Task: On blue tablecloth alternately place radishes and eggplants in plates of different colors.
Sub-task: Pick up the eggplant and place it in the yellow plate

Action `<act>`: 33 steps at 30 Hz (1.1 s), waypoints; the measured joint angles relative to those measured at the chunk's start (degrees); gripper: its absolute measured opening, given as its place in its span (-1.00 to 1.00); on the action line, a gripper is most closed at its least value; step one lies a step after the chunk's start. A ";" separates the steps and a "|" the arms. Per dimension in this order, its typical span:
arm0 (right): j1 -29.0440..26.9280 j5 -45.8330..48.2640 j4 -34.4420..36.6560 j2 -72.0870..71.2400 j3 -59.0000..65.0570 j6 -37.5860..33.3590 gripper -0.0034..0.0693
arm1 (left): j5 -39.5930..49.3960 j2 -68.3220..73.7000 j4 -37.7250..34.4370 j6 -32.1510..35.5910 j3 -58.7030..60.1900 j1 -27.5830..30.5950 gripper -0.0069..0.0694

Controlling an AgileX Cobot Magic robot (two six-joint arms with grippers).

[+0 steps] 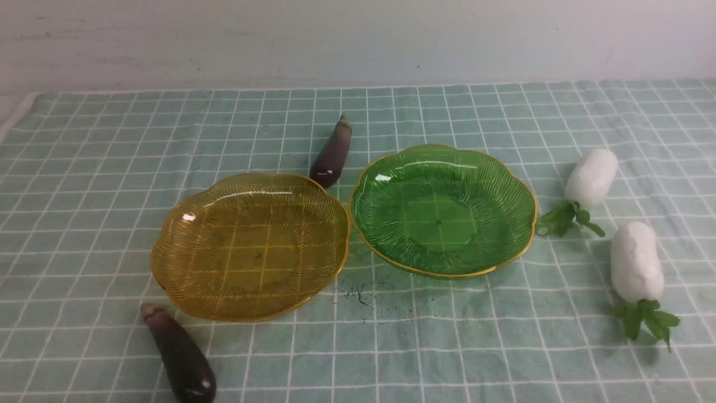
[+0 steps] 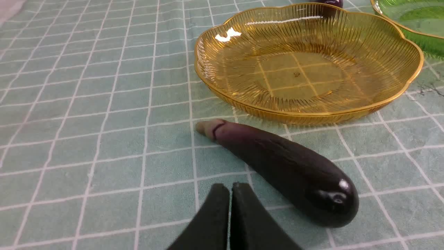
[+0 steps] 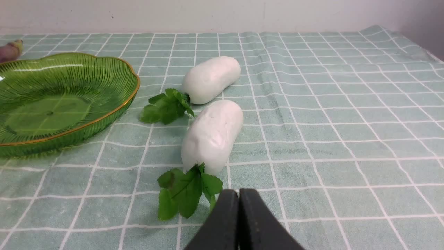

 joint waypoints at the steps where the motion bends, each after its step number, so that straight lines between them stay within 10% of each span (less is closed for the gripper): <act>1: 0.00 0.00 0.00 0.00 0.00 0.00 -0.94 | 0.00 0.00 0.00 0.00 0.00 0.00 -0.84; 19: 0.00 0.06 0.00 0.00 0.00 0.00 -0.94 | -1.43 0.00 0.46 -0.33 0.03 0.00 -0.84; 33: 0.00 0.12 -2.88 0.00 0.00 0.00 -0.94 | -37.35 0.00 -29.14 -14.15 0.02 0.00 -0.84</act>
